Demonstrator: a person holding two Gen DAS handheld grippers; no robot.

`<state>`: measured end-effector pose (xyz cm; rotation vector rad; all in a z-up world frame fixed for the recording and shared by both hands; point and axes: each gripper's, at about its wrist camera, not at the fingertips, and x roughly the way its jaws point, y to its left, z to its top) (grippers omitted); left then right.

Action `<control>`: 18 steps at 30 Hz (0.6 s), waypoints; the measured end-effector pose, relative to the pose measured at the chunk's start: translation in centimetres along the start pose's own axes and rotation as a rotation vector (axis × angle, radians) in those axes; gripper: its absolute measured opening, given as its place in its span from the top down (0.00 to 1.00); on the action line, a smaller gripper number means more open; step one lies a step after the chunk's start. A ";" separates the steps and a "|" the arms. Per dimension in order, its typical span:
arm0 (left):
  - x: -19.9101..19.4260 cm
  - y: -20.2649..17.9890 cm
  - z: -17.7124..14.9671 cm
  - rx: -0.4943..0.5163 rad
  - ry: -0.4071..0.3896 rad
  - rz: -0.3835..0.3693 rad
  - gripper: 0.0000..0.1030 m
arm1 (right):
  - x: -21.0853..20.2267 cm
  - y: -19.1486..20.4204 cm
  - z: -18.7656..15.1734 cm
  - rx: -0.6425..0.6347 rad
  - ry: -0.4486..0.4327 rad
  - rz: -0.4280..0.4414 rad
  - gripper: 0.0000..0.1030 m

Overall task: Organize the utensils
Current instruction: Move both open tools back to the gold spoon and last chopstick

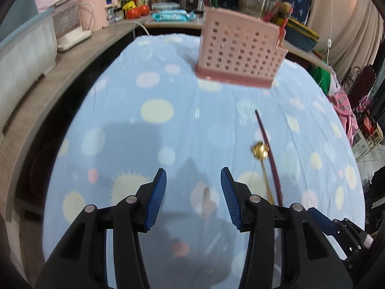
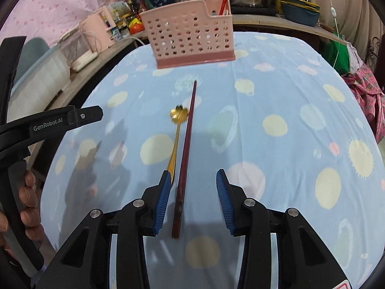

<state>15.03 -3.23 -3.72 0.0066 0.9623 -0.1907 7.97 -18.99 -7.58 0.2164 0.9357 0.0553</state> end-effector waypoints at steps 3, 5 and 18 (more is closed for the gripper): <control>0.2 0.0 -0.9 0.006 0.018 0.005 0.57 | 0.5 0.3 -0.9 -0.009 0.019 0.000 0.66; 0.4 0.1 -1.4 0.006 0.030 0.005 0.57 | 0.7 0.4 -1.3 -0.012 0.029 0.003 0.68; 1.5 -0.3 -2.5 0.015 0.073 0.011 0.57 | 1.1 0.8 -1.9 -0.042 0.032 -0.013 0.78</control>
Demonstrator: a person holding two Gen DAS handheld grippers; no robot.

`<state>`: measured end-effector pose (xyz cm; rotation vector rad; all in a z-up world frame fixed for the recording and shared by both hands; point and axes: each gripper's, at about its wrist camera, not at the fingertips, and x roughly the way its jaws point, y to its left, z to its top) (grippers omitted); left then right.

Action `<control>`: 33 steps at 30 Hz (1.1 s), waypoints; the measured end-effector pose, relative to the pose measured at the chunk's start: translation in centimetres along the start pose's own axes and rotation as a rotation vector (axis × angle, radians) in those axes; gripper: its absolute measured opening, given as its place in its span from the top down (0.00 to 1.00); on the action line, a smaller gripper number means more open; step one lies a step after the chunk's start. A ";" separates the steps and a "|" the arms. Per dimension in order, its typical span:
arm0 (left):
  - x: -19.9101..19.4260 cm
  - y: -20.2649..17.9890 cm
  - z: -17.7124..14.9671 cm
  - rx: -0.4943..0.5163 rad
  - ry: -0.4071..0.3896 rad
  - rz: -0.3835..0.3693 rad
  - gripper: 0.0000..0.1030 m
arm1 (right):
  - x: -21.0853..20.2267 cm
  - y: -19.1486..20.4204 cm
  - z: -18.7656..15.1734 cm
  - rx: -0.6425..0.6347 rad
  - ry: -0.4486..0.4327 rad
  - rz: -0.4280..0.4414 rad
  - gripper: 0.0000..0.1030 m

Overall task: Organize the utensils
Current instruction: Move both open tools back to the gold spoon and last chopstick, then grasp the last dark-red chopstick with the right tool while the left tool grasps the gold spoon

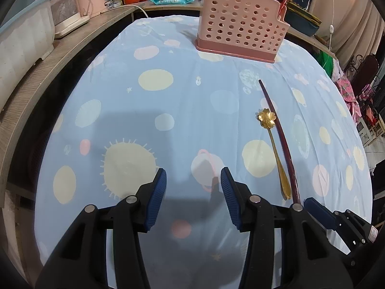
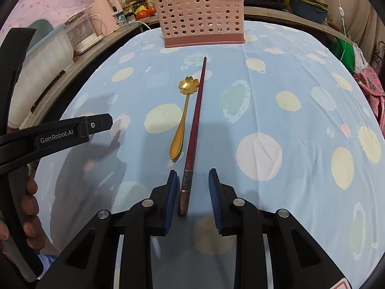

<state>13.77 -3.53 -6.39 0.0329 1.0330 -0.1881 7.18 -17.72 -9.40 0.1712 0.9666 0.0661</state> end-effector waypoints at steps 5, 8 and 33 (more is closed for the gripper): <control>0.4 -0.3 -0.3 0.007 0.014 -0.003 0.56 | 0.0 -0.2 -0.1 -0.008 -0.008 -0.018 0.86; 0.6 -0.5 -0.4 0.011 0.020 -0.007 0.55 | 0.0 -0.6 -0.1 0.004 -0.010 -0.023 0.93; 1.7 -7.6 -1.0 0.138 0.054 -0.094 0.37 | -1.1 -3.8 0.4 0.094 -0.021 -0.008 0.93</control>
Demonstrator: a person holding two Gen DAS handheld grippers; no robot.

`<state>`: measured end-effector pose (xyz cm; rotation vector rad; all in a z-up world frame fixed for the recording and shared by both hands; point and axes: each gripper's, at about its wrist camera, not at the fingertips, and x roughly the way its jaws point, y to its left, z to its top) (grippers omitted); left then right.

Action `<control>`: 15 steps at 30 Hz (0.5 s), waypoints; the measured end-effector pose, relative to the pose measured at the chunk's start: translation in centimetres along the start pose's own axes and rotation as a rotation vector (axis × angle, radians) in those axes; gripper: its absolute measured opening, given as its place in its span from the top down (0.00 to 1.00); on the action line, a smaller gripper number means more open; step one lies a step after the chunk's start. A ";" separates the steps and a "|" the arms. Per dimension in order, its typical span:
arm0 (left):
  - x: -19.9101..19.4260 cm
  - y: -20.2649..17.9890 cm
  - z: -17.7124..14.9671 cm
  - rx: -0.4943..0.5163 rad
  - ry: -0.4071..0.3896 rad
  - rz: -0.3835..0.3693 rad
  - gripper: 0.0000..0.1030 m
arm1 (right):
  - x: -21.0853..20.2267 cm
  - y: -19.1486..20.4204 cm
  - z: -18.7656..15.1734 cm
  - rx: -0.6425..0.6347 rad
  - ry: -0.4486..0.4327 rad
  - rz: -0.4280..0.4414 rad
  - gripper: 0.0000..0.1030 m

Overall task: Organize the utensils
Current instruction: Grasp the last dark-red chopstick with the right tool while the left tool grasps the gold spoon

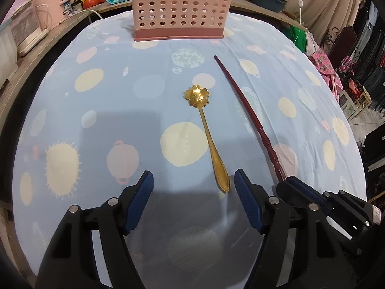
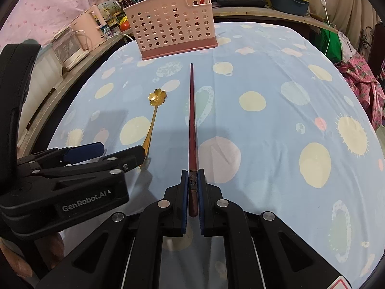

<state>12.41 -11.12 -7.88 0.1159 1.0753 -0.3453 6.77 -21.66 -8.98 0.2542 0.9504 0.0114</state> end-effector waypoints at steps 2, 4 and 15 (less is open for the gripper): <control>0.3 0.0 -0.1 0.001 0.009 -0.004 0.42 | 0.1 -0.2 0.0 0.005 0.001 0.002 0.93; 0.4 -0.2 -0.2 0.011 0.005 0.003 0.44 | 0.1 -0.3 0.1 0.010 0.002 0.006 0.93; 0.1 0.2 -0.3 0.021 -0.007 -0.044 0.89 | 0.4 -0.3 -0.1 0.014 0.009 0.020 0.93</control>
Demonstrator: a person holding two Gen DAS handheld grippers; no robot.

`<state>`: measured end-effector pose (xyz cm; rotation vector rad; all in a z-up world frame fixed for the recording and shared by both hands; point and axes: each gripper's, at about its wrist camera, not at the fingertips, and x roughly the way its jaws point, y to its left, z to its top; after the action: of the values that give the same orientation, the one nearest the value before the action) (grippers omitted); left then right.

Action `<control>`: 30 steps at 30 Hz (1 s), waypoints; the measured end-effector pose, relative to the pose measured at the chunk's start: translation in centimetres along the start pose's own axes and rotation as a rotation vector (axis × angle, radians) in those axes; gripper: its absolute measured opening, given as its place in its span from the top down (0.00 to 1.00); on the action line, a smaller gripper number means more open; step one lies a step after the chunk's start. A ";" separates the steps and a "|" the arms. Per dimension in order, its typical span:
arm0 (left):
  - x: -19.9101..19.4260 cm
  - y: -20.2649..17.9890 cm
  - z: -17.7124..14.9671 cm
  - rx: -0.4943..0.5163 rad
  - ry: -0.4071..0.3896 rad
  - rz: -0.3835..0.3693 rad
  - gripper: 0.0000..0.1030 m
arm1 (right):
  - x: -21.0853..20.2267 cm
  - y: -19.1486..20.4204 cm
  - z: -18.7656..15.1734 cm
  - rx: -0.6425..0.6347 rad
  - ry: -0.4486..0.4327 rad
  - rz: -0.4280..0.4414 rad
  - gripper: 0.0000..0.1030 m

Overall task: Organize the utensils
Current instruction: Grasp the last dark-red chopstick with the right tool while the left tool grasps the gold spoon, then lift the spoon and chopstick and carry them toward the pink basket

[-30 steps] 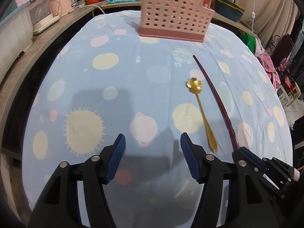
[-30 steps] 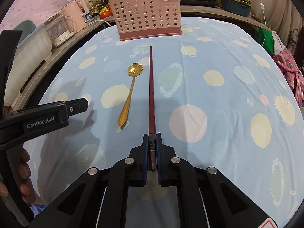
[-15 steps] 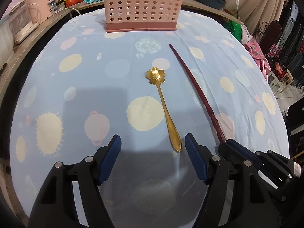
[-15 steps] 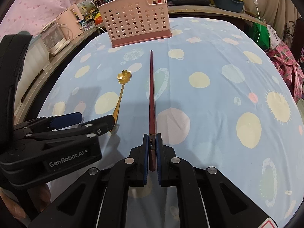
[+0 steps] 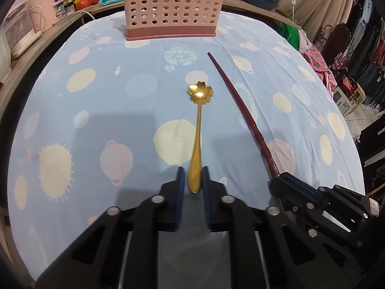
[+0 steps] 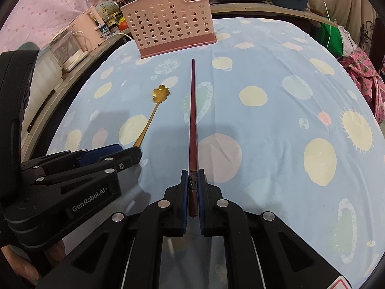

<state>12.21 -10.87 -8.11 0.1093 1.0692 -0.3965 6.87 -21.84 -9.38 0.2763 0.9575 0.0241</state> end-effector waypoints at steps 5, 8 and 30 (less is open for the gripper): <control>-0.7 0.4 0.0 -0.014 -0.014 -0.014 0.90 | -0.4 0.2 0.0 -0.003 -0.006 0.003 0.93; -1.6 0.6 0.2 -0.024 -0.035 -0.018 0.90 | -0.9 0.3 0.0 -0.003 -0.014 0.007 0.93; -8.2 3.0 3.3 -0.089 -0.183 -0.041 0.99 | -9.0 1.7 5.5 0.005 -0.222 0.094 0.93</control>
<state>12.67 -6.83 0.33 -0.0277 0.9077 -0.3876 6.30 -22.66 1.25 0.3213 0.7238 0.0755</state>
